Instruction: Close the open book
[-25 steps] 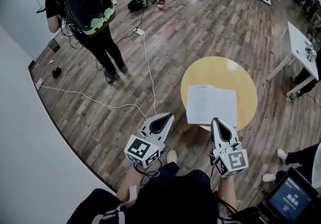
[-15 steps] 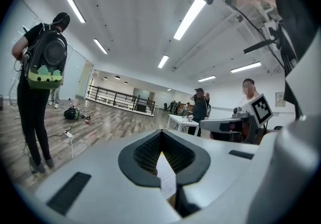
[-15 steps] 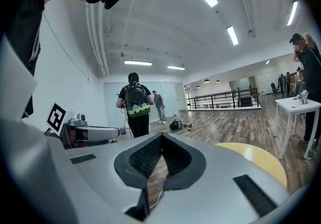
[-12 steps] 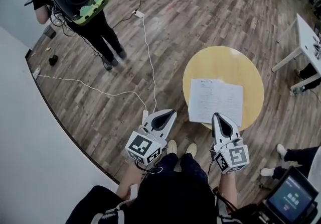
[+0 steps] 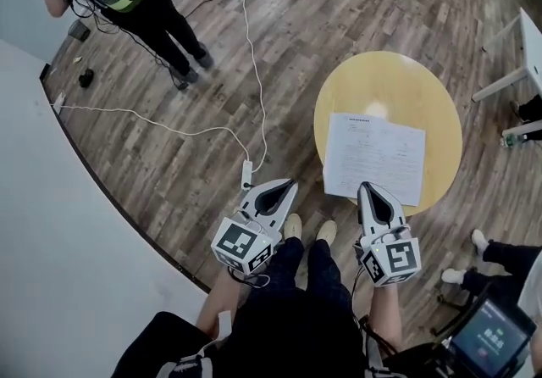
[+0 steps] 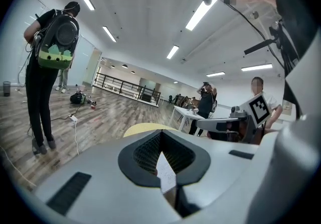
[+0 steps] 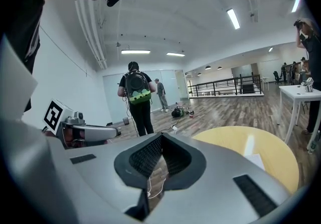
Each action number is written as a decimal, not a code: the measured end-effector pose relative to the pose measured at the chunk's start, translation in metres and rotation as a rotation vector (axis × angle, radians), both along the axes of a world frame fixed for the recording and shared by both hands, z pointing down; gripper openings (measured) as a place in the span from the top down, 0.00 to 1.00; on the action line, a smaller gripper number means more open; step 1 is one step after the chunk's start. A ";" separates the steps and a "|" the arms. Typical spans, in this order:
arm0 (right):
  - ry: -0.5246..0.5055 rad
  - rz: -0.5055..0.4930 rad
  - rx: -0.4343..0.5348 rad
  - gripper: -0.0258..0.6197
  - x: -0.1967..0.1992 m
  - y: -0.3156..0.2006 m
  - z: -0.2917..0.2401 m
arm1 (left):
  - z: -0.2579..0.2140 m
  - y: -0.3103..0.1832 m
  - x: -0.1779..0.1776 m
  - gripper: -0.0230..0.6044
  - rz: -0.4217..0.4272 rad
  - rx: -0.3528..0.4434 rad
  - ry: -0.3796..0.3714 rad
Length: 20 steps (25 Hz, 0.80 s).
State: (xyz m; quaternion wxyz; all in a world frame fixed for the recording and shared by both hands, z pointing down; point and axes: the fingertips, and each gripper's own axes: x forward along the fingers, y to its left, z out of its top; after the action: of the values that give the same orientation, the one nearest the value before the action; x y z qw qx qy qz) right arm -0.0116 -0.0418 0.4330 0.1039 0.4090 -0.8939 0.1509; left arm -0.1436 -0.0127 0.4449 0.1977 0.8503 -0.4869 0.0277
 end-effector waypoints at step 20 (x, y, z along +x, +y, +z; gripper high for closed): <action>0.122 -0.003 -0.279 0.96 -0.014 -0.011 0.137 | 0.092 -0.011 0.001 0.97 -0.027 -0.152 0.026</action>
State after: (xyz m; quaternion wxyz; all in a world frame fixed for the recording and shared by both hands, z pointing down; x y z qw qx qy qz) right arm -0.0257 -0.0532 0.5696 0.2140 0.3975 -0.8570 0.2485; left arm -0.1425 -0.0236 0.5372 0.2686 0.8264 -0.4923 0.0508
